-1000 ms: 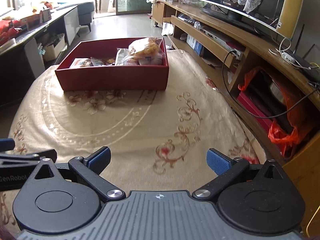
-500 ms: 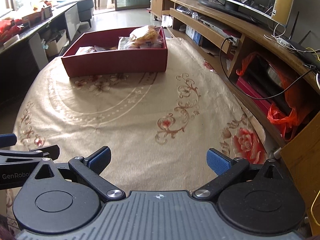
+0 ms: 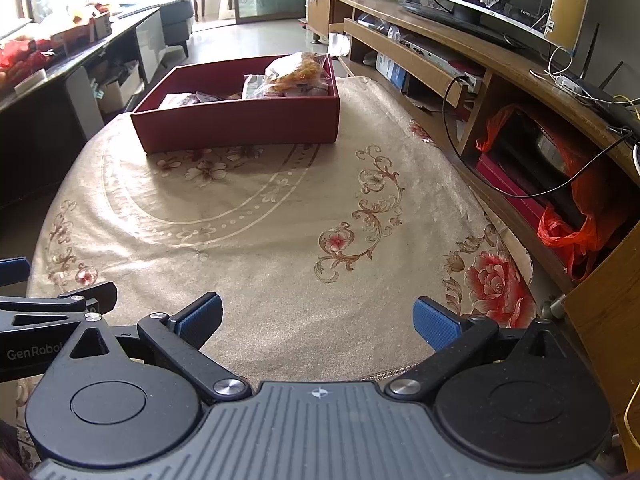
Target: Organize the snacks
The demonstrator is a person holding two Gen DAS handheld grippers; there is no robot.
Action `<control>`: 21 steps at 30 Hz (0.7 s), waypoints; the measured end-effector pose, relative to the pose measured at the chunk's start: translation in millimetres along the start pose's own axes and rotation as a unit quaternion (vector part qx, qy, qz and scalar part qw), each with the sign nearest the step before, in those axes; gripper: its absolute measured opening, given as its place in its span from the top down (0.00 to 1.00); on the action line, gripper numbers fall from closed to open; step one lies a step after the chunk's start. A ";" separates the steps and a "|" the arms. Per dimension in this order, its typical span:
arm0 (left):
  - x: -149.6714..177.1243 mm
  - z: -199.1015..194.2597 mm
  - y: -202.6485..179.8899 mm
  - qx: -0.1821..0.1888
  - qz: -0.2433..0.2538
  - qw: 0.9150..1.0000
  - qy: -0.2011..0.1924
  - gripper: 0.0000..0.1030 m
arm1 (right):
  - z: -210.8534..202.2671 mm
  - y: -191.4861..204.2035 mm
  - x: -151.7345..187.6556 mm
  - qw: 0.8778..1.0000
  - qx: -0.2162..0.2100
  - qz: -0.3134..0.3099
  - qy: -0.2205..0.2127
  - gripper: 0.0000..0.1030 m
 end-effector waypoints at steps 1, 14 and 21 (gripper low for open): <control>0.3 -0.5 -0.3 0.000 0.001 1.000 -0.001 0.14 | -0.1 -0.3 0.2 1.000 0.000 0.000 0.000 0.00; 0.4 -2.3 2.0 -0.001 -0.012 1.000 -0.001 0.15 | -2.8 1.1 -0.3 1.000 -0.005 -0.003 -0.007 0.01; 0.5 -1.7 3.4 0.008 -0.031 0.999 0.004 0.18 | -3.6 2.5 -2.8 1.000 -0.009 -0.004 -0.010 0.01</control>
Point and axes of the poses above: each gripper's, at about its wrist camera, not at the fingertips, and z roughly the way its jaws point, y to its left, x to its underside, the point moved 9 cm from there along z, roughly the way its jaws point, and after that the axes turned 4 degrees about x, right-handed, at the moved point
